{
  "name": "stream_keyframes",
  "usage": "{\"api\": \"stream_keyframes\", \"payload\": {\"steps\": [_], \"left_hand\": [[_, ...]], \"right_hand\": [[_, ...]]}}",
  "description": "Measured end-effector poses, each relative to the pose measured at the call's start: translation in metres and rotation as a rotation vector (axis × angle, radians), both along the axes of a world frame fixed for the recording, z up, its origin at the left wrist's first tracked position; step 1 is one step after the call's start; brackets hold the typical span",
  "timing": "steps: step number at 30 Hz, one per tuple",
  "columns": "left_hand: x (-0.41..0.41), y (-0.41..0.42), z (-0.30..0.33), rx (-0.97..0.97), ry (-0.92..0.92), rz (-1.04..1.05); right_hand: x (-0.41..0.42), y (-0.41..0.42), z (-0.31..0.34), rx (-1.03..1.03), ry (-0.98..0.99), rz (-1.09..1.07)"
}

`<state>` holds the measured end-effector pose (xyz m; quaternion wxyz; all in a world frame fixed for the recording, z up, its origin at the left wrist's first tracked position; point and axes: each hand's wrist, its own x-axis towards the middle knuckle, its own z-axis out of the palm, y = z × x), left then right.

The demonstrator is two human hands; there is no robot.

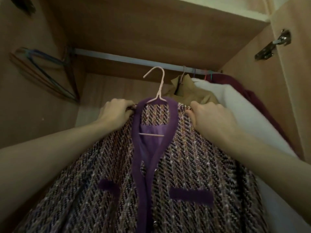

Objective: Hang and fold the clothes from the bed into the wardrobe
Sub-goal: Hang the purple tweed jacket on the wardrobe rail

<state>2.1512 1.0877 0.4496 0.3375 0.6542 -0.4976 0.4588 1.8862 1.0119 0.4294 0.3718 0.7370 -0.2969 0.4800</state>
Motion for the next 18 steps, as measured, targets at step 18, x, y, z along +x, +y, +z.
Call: {"api": "stream_keyframes", "payload": {"steps": [18], "left_hand": [[0.019,-0.163,0.052,0.115,0.365,-0.533]], "right_hand": [[0.067,-0.093,0.169,0.041,-0.201,-0.279]]}}
